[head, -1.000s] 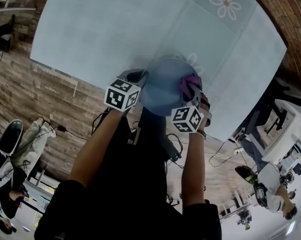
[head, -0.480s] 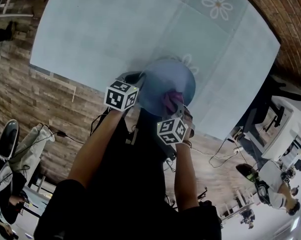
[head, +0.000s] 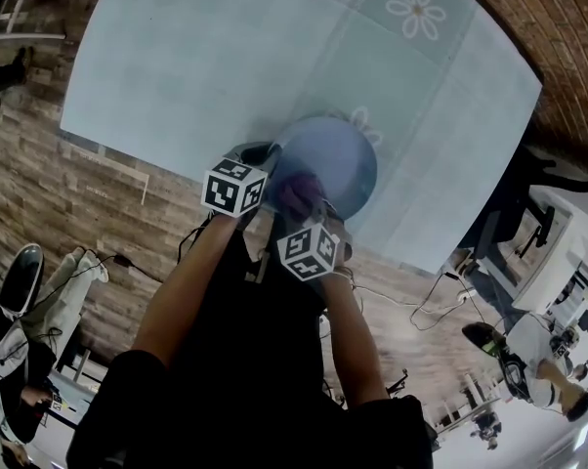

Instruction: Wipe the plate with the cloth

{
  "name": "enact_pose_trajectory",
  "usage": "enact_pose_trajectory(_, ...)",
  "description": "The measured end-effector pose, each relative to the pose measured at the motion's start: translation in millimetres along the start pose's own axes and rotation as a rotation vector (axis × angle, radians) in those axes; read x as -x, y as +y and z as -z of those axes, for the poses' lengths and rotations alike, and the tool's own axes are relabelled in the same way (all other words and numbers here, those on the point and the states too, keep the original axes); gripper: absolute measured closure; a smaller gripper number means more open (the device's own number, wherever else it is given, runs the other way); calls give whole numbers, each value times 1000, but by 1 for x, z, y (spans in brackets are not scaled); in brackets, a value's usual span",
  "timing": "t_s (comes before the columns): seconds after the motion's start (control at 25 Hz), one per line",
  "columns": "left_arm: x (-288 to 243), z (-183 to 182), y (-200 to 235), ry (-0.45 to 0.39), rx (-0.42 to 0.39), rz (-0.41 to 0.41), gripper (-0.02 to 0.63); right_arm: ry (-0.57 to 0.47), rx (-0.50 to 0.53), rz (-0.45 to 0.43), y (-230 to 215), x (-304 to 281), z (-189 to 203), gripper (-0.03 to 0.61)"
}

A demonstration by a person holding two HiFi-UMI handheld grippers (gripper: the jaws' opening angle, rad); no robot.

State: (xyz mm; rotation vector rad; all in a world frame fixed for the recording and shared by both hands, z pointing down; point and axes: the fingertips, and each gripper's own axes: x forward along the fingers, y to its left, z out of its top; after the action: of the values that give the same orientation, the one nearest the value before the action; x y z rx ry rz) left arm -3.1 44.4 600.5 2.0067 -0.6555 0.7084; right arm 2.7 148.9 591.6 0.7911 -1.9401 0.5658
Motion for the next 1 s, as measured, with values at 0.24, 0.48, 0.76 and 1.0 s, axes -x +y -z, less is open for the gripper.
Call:
enact_pose_trajectory(0.24,4,1,1,-24,-6,-6,566,-115,-170,35,-15,21,-13,517)
enact_pose_trajectory(0.48,13,4,1,-25,14,30,566,-267,-269,169,-41,68,-32,517)
enact_pose_trajectory(0.76,40,-6,-3,-80,19,25,563,-463,-372,309,-78,136,-53,517)
enact_pose_trajectory(1.0,97,-58,-15,-292,-128,-75,563,-654,-416,460,-102,204,-63,517)
